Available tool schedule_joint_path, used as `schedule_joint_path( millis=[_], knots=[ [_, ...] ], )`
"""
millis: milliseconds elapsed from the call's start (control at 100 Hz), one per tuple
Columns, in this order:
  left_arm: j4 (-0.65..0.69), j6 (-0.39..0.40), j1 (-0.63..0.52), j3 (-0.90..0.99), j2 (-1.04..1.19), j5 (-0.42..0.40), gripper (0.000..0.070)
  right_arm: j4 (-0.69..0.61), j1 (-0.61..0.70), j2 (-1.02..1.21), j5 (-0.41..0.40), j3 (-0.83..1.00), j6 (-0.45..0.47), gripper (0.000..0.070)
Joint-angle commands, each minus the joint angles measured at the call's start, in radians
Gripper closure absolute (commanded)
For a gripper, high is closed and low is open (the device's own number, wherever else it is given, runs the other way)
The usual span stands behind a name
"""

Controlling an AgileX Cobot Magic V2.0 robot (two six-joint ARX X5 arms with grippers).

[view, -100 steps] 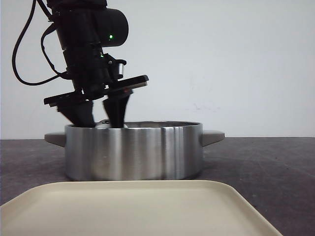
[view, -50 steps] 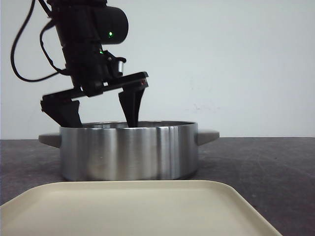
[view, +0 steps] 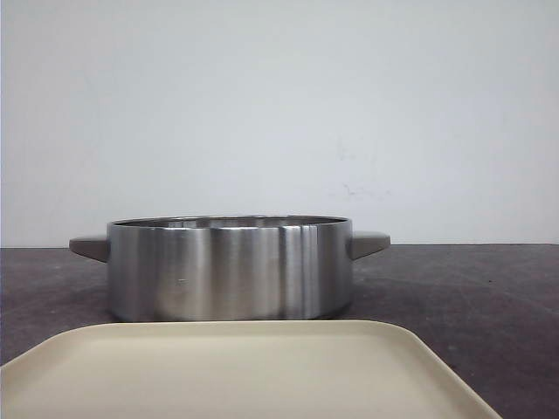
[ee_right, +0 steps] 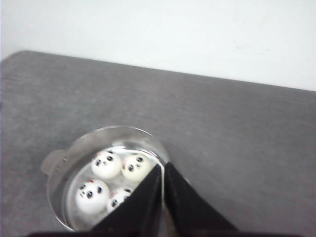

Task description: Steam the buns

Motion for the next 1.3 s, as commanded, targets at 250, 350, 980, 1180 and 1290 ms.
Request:
schedule_joint_path(
  millis=[250, 350, 980, 1180, 1290],
  knots=[
    [-0.028, -0.004, -0.04, -0.125, -0.335, -0.111, 0.07, 0.586, 0.037, 0.011, -0.139, -0.29, -0.183, 0.0693],
    [-0.092, -0.003, -0.039, -0.158, -0.41, -0.113, 0.07, 0.623, 0.037, 0.019, -0.146, -0.315, -0.173, 0.0693],
    [-0.282, -0.004, -0.04, -0.16, -0.465, -0.115, 0.07, 0.648, 0.037, 0.019, -0.145, -0.315, -0.172, 0.0693],
    [-0.282, -0.004, -0.04, -0.16, -0.465, -0.115, 0.07, 0.648, 0.037, 0.019, -0.145, -0.315, -0.172, 0.0693],
    [-0.282, -0.003, -0.04, -0.16, -0.465, -0.115, 0.07, 0.641, 0.038, 0.015, -0.145, -0.315, -0.172, 0.0693]
  ],
)
